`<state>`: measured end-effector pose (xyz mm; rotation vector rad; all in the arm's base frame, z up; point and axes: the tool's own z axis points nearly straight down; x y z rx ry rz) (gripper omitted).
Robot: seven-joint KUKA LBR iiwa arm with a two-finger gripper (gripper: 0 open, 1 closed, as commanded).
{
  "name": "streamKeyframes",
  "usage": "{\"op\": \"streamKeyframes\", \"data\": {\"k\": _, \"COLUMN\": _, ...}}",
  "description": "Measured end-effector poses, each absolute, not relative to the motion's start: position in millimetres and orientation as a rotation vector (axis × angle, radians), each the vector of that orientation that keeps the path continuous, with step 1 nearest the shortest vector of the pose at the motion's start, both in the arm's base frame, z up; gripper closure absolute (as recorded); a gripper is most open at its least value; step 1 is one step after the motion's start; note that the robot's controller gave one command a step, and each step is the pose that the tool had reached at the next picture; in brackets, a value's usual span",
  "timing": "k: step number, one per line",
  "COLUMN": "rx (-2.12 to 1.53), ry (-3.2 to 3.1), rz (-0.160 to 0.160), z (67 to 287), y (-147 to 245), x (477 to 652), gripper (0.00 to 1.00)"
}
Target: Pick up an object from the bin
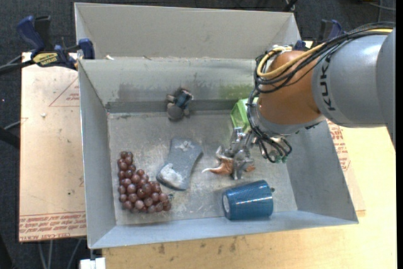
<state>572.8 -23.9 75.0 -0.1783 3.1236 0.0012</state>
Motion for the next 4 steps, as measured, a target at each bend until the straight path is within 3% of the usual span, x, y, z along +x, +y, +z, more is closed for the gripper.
{"op": "streamKeyframes", "data": {"k": 1, "rx": -0.174, "ry": 3.137, "rz": 0.002, "z": 100.2, "y": -23.5, "x": 568.4, "gripper": 1.00}}
{"op": "streamKeyframes", "data": {"k": 3, "rx": -0.156, "ry": 3.136, "rz": 0.001, "z": 177.5, "y": -35.9, "x": 566.5, "gripper": 1.00}}
{"op": "streamKeyframes", "data": {"k": 4, "rx": -0.158, "ry": 3.135, "rz": 0.001, "z": 239.0, "y": -23.4, "x": 579.8, "gripper": 1.00}}
